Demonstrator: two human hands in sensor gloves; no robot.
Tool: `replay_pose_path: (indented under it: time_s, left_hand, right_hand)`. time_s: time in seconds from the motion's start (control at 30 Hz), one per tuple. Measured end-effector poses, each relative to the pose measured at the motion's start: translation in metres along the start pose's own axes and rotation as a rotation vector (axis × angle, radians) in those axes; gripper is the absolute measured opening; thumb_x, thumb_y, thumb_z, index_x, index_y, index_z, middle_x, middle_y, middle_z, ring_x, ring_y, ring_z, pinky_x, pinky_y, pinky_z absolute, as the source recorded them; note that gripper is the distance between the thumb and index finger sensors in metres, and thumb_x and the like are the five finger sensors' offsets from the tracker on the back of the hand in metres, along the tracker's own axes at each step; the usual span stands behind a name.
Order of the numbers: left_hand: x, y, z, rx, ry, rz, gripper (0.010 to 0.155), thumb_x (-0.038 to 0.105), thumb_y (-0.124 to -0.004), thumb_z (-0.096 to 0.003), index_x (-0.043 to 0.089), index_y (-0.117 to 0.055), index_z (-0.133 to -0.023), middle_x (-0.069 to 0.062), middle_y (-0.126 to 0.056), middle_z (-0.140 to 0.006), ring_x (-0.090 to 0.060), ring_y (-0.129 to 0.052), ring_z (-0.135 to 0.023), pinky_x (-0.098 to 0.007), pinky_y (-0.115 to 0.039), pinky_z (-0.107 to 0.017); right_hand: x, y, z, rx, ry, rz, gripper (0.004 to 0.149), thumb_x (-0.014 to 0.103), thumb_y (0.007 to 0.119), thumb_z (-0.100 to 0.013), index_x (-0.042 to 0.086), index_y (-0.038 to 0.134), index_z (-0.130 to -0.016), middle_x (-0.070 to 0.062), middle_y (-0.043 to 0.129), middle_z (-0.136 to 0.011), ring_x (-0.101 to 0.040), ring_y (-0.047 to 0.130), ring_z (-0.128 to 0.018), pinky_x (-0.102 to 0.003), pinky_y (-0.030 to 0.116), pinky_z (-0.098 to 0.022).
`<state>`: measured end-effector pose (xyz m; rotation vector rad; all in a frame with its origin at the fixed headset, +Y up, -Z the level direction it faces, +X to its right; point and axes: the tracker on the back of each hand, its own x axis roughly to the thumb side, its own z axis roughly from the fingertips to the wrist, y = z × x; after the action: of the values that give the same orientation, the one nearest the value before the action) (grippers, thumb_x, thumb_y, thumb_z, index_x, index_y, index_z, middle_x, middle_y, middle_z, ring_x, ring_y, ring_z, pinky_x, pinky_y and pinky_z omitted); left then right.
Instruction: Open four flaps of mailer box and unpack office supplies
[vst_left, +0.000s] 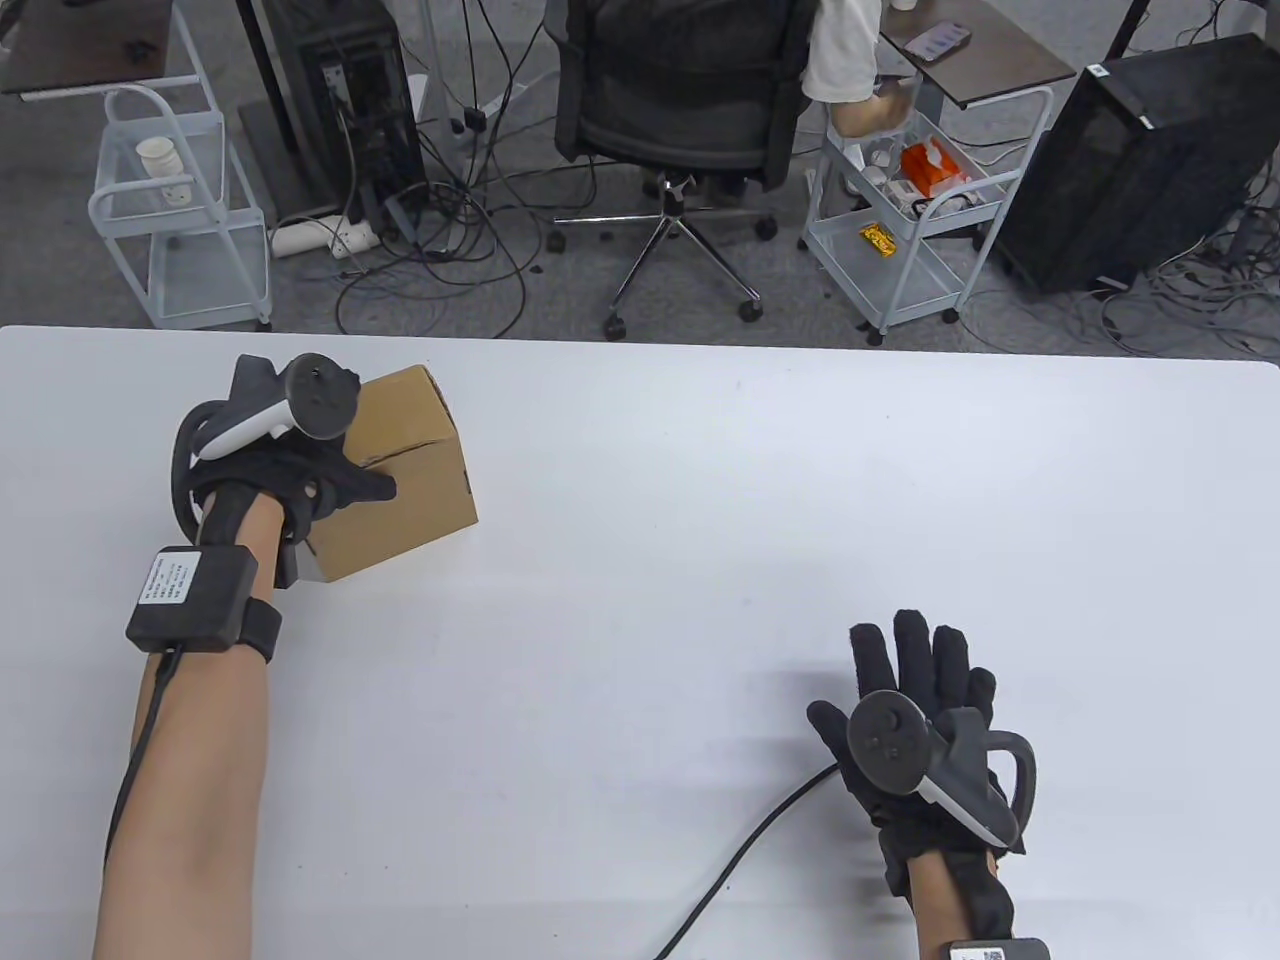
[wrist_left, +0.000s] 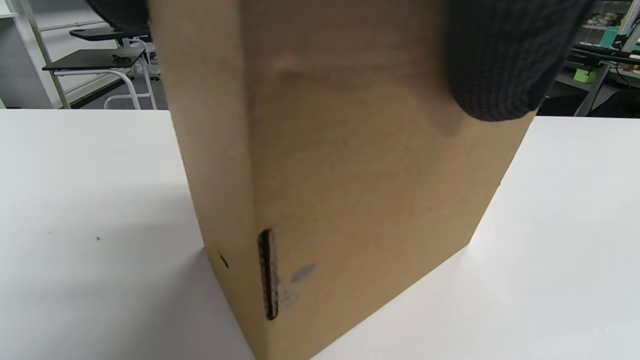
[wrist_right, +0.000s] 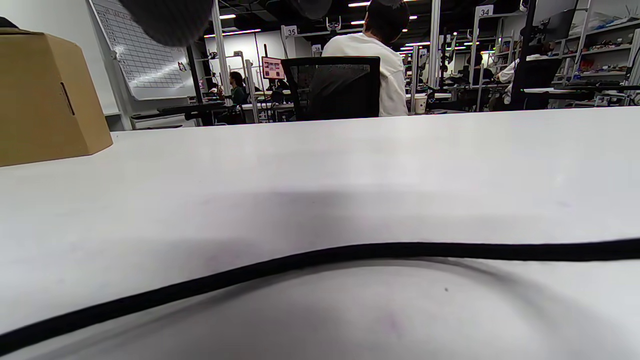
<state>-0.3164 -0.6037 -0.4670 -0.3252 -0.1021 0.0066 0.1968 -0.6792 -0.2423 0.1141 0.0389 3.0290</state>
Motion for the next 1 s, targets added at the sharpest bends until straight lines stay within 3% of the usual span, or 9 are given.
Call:
replay_pose_path:
  time_s: [0.27,0.5,0.77,1.0]
  left_hand:
    - [0.04,0.004,0.039,0.034,-0.088,-0.026,0.117,0.068,-0.086,-0.045,0.012,-0.013,-0.117,-0.019,-0.025,-0.128,-0.057,-0.044,-0.118,-0.083,-0.053,-0.074]
    - [0.101,0.003,0.083,0.056,-0.234,-0.031,0.117,0.067,-0.087,-0.0458,0.011,-0.014,-0.118,-0.02,-0.027,-0.128,-0.058,-0.045,-0.118,-0.084,-0.054,-0.074]
    - [0.182,-0.011,0.117,0.044,-0.385,-0.121,0.117,0.068,-0.087,-0.0458,0.01,-0.017,-0.118,-0.02,-0.029,-0.129,-0.058,-0.047,-0.117,-0.084,-0.055,-0.073]
    - [0.221,-0.033,0.134,0.007,-0.466,-0.137,0.117,0.068,-0.088,-0.0458,0.01,-0.017,-0.119,-0.02,-0.029,-0.129,-0.059,-0.048,-0.117,-0.084,-0.056,-0.073]
  right_hand:
    - [0.0,0.0,0.0,0.0,-0.019,-0.007,0.08,0.058,0.055,-0.062,0.01,0.025,-0.118,-0.033,0.014,-0.125,-0.067,0.015,-0.103,-0.081,0.027,-0.069]
    - [0.0,0.001,-0.001,0.014,-0.064,-0.034,0.08,0.058,0.055,-0.062,0.01,0.026,-0.119,-0.033,0.015,-0.125,-0.067,0.015,-0.103,-0.081,0.028,-0.069]
    - [0.003,-0.002,0.001,-0.007,-0.105,-0.074,0.079,0.058,0.054,-0.062,0.01,0.027,-0.119,-0.033,0.019,-0.125,-0.067,0.016,-0.103,-0.081,0.028,-0.069]
    - [0.006,0.001,0.001,0.01,-0.127,-0.064,0.079,0.058,0.054,-0.062,0.01,0.027,-0.119,-0.033,0.019,-0.125,-0.066,0.017,-0.103,-0.081,0.029,-0.069]
